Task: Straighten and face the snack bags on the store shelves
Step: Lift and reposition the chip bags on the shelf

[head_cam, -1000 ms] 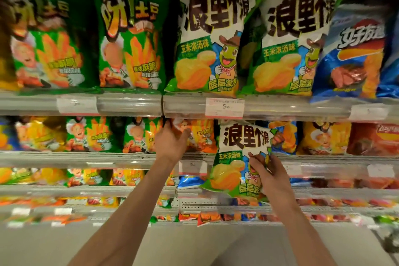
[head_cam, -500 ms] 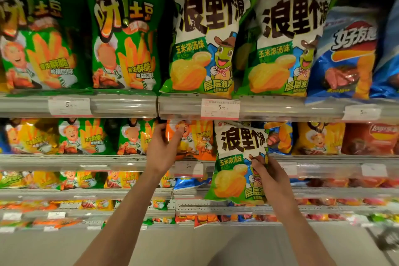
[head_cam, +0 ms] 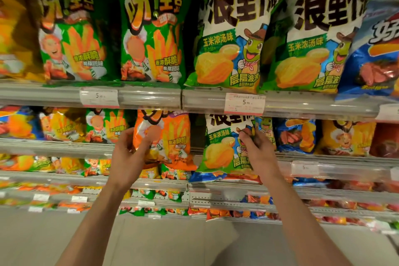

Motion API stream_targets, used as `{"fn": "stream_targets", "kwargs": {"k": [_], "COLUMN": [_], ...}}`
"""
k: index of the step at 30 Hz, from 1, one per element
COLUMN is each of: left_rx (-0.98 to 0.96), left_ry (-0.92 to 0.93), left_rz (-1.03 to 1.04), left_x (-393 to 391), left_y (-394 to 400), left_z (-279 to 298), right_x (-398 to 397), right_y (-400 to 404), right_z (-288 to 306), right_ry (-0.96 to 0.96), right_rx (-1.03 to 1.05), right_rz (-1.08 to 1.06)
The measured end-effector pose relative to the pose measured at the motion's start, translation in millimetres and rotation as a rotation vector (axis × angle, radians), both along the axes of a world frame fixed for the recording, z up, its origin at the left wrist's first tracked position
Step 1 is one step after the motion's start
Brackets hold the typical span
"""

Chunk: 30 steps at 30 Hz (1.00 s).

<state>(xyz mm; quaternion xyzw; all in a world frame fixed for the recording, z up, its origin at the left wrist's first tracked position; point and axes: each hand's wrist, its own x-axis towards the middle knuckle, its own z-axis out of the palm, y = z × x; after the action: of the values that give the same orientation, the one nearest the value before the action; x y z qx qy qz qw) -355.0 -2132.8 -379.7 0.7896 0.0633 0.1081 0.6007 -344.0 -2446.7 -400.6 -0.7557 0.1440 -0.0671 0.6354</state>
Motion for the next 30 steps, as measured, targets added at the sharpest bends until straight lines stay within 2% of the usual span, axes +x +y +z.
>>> {"fn": "stream_targets", "kwargs": {"k": [7, 12, 16, 22, 30], "left_rx": [-0.009, 0.017, -0.052, -0.07, -0.023], "left_ry": [0.016, 0.061, 0.095, 0.078, 0.046], "left_rz": [0.01, -0.007, 0.003, 0.042, 0.041], "left_x": [-3.8, 5.4, 6.8, 4.7, 1.6], "left_y": [10.6, 0.9, -1.2, 3.6, 2.8], "left_z": [1.3, -6.5, -9.8, 0.2, -1.5], "right_x": [47.9, 44.1, 38.0, 50.2, 46.7], "right_y": [39.4, 46.2, 40.5, 50.3, 50.1], "right_z": [-5.7, -11.1, -27.6, -13.4, -29.3], "right_ry": [-0.091, -0.048, -0.021, -0.064, -0.012], "right_rx": [-0.102, -0.164, -0.221, -0.215, -0.565], "right_rz": [-0.024, 0.045, 0.083, 0.08, 0.144]}}
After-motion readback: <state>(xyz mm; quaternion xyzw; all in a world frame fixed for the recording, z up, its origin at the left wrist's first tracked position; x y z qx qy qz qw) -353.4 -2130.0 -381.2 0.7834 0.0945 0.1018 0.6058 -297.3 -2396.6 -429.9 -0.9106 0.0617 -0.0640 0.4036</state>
